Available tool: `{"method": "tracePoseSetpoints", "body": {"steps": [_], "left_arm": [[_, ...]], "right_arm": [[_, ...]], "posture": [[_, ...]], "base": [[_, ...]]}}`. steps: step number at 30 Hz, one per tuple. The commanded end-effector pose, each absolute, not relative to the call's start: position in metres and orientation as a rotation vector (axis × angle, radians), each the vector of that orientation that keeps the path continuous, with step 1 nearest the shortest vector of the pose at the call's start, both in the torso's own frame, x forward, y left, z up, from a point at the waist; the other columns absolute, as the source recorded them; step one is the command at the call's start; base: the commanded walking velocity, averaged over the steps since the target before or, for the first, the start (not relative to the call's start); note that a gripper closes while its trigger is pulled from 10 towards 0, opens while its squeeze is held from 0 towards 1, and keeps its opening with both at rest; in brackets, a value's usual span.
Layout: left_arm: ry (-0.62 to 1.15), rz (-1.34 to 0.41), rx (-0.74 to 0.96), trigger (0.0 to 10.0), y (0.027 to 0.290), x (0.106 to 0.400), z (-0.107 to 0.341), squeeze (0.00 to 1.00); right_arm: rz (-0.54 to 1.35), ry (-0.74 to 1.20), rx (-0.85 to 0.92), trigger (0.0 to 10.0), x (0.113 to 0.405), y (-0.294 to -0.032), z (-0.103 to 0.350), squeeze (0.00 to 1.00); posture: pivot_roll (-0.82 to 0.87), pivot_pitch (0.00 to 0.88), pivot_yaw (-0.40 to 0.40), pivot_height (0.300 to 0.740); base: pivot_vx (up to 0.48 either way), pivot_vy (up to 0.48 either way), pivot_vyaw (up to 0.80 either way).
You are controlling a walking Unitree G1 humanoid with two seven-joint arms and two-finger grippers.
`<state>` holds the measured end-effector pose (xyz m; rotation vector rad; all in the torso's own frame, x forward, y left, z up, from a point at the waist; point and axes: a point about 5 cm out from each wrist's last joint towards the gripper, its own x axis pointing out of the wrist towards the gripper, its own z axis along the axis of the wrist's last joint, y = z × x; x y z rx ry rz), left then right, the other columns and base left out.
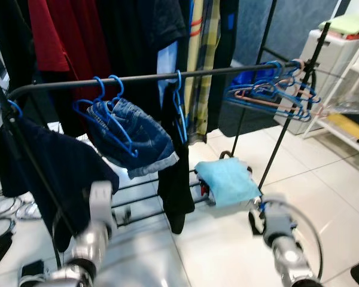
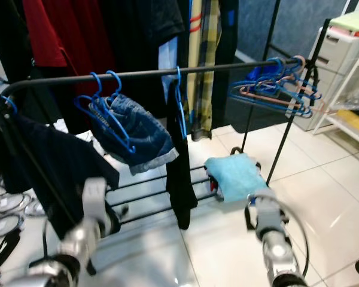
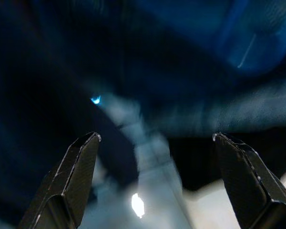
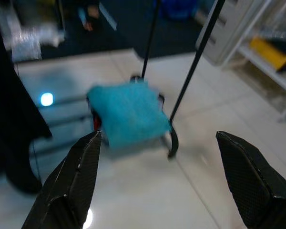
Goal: Hang hanger
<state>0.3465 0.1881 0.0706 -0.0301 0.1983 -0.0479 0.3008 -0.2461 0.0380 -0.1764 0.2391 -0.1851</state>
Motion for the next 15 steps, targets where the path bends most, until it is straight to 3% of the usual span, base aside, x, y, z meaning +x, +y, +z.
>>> {"method": "tracePoseSetpoints", "body": {"steps": [1, 7, 9, 12, 15], "left_arm": [[0.281, -0.038, -0.028, 10.0, 0.195, 0.335, 0.052, 0.0], [0.285, 0.057, -0.028, 10.0, 0.231, 0.33, 0.056, 0.0], [0.285, 0.057, -0.028, 10.0, 0.231, 0.33, 0.056, 0.0], [0.259, 0.1, 0.005, 10.0, 0.255, 0.326, 0.062, 0.0], [0.246, 0.091, 0.024, 10.0, 0.259, 0.323, 0.063, 0.0]], "right_arm": [[-0.206, 0.271, -0.131, 10.0, 0.299, -0.249, 0.034, 0.0], [-0.25, 0.27, -0.153, 10.0, 0.302, -0.274, 0.047, 0.0], [-0.25, 0.27, -0.153, 10.0, 0.302, -0.274, 0.047, 0.0], [-0.244, 0.253, -0.222, 10.0, 0.291, -0.292, 0.05, 0.0], [-0.208, 0.236, -0.261, 10.0, 0.285, -0.293, 0.05, 0.0]], "posture": [[-0.02, 0.0, -0.034, 0.74], [-0.03, 0.0, -0.035, 0.74], [-0.03, 0.0, -0.035, 0.74], [-0.03, 0.0, -0.03, 0.74], [-0.03, 0.0, -0.025, 0.74]], "base": [[0.0, 0.0, 0.0], [0.0, 0.0, 0.0], [0.0, 0.0, 0.0], [0.0, 0.0, 0.0], [0.0, 0.0, 0.0]]}}
